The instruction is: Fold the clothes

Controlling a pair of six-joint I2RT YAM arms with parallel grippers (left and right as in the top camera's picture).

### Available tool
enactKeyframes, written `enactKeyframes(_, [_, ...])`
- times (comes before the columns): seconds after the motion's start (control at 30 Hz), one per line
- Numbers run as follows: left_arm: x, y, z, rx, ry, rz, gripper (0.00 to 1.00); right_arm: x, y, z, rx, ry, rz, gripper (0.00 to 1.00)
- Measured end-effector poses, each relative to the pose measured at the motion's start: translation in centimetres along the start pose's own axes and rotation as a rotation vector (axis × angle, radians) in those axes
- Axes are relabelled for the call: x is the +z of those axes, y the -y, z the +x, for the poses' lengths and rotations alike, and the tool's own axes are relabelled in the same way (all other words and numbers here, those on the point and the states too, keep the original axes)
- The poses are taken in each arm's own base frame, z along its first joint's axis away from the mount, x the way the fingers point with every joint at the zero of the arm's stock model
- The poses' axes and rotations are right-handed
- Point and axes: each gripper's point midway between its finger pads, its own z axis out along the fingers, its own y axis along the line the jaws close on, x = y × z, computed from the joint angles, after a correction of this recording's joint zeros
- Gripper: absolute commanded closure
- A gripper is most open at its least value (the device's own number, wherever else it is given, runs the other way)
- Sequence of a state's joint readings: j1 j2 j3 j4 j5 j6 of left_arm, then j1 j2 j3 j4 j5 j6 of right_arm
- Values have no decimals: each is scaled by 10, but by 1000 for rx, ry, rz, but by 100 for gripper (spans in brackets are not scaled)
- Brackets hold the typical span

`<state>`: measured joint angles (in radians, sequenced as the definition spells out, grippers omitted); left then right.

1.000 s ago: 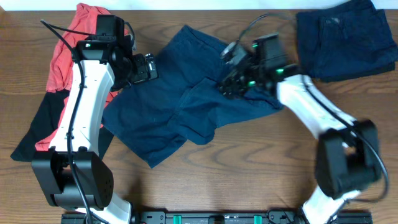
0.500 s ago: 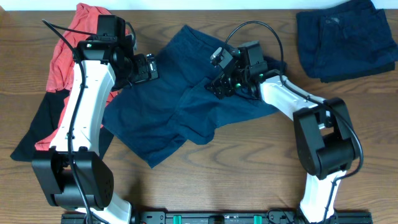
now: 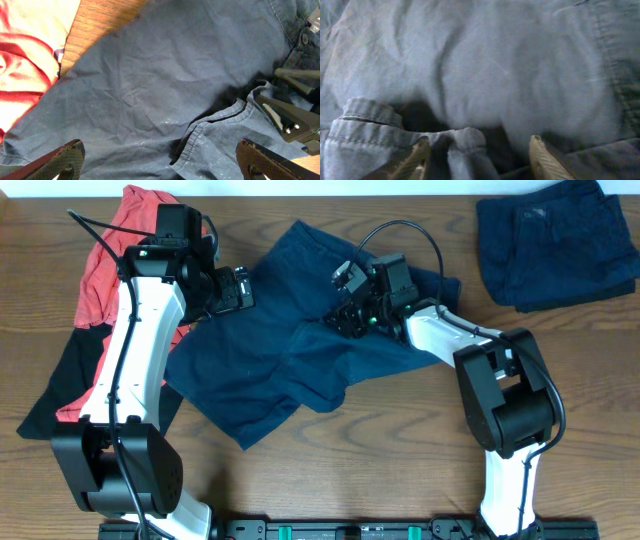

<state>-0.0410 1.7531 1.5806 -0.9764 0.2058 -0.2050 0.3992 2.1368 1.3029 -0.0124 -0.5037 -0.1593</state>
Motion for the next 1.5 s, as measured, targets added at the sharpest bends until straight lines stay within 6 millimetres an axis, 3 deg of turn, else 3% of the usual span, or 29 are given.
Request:
enactKeyframes(0.1, [0,0,0,0,0,0,2,2,-5,4,2,-19,-9,81])
enactKeyframes(0.2, [0,0,0,0,0,0,2,2,-7,7,20,-30,-13,99])
enactKeyframes(0.37, [0,0,0,0,0,0,2,-5,-4,20,88,-90,-12,99])
enactKeyframes(0.47, [0,0,0,0,0,-1,2,-26,-2,19,131,-119,6,99])
enactKeyframes(0.53, [0,-1,0,0,0,-3,2,-50,-3,9,147,-118,26,99])
enactKeyframes(0.7, [0,-1,1,-1,-3,-4,2,-142,-28,-26,163,-91,78,99])
enactKeyframes(0.77, [0,-1,1,-1,-4,-4,2,-169,-44,-28,173,-104,81,99])
enactKeyframes(0.83, [0,-1,1,-1,-4,-4,2,-186,-57,-16,202,-160,74,99])
enactKeyframes(1.07, [0,-1,0,0,-1,-4,2,-197,-101,49,301,-457,6,99])
enactKeyframes(1.5, [0,2,-8,5,33,6,2,-189,-205,87,160,-700,-113,99])
